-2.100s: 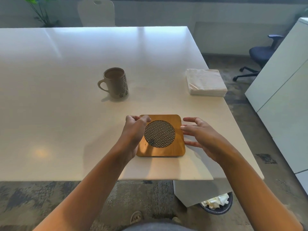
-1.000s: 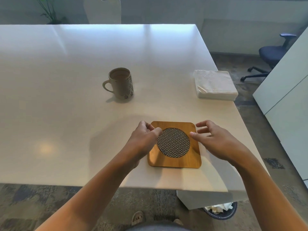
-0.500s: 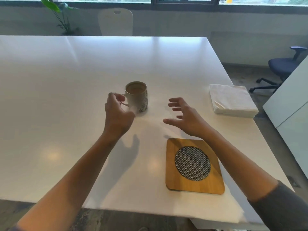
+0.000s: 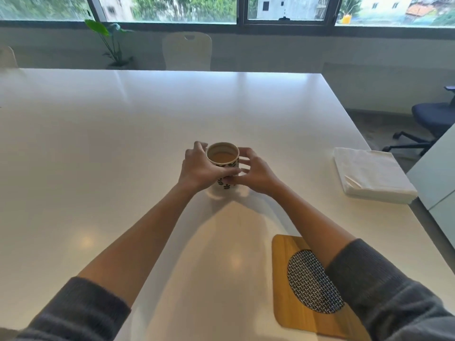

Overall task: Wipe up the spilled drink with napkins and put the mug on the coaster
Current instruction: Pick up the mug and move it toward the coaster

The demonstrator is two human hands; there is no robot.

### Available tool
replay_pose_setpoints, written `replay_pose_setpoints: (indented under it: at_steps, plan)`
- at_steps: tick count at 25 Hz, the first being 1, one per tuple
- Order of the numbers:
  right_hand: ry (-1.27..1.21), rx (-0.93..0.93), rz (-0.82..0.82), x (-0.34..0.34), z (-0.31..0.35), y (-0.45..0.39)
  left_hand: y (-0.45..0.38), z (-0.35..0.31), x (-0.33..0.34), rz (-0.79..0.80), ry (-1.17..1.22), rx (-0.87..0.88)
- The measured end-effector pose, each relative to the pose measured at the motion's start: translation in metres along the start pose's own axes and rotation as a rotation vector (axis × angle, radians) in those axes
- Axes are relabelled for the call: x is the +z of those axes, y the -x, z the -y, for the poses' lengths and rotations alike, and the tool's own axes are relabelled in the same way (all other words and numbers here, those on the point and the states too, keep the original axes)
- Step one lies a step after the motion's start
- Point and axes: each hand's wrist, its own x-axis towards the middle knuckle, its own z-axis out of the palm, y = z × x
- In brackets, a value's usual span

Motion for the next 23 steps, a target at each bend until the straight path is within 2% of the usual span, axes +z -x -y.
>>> replay_pose_setpoints:
  at_steps: [12,23]
  plan:
    - [-0.023,-0.035,0.033,-0.001,-0.005,-0.007,0.002,-0.004,0.009,-0.105,0.061,0.069]
    - [-0.001,-0.124,0.057,-0.064,0.01,0.042,0.026,-0.059,0.004,-0.053,0.02,0.265]
